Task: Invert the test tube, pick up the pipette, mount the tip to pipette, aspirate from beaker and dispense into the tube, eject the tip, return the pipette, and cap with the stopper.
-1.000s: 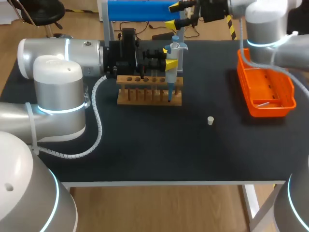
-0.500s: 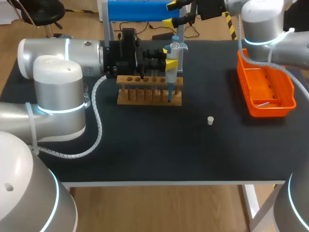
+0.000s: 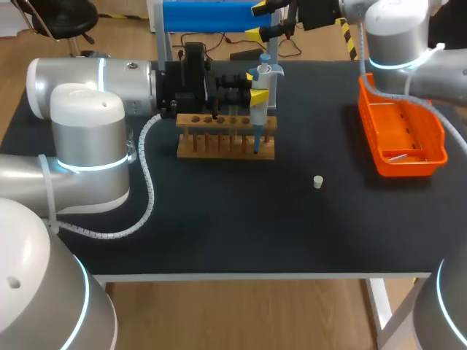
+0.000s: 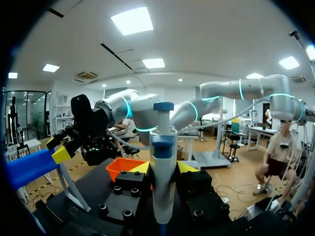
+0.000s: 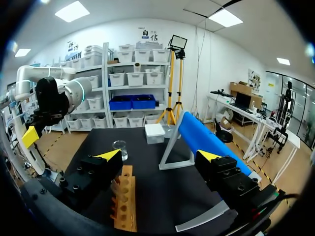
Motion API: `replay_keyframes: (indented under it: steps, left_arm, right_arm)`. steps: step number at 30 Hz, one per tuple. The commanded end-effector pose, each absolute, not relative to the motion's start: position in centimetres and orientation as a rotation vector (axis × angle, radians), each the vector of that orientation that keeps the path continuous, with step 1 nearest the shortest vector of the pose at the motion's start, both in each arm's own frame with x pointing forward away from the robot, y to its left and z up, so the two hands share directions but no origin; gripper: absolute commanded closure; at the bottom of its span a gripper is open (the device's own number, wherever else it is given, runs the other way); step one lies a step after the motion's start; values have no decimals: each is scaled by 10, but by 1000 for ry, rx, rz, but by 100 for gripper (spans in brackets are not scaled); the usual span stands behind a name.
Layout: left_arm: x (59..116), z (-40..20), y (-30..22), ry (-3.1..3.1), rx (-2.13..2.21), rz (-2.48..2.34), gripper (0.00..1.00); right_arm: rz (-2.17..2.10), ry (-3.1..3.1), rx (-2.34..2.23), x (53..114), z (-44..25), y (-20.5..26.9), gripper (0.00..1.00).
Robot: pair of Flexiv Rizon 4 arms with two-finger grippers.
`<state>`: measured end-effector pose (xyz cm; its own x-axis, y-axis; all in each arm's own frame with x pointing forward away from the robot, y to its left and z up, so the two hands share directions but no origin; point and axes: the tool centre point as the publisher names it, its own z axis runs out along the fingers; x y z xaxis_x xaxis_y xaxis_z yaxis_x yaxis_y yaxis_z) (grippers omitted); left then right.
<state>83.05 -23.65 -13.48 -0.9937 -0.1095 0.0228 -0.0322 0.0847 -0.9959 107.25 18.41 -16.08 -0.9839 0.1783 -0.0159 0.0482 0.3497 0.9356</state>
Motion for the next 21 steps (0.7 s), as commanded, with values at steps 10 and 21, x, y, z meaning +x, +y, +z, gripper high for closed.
replay_keyframes:
  steps: [10,21]
  left_arm:
    - [834,-136,-214,2254,-212,-2053,100]
    - [861,-136,-121,2255,-366,-1899,100]
  right_arm:
    - [1713,2491,207,1073,-160,183,0]
    - [1713,2491,207,1073,-160,183,0]
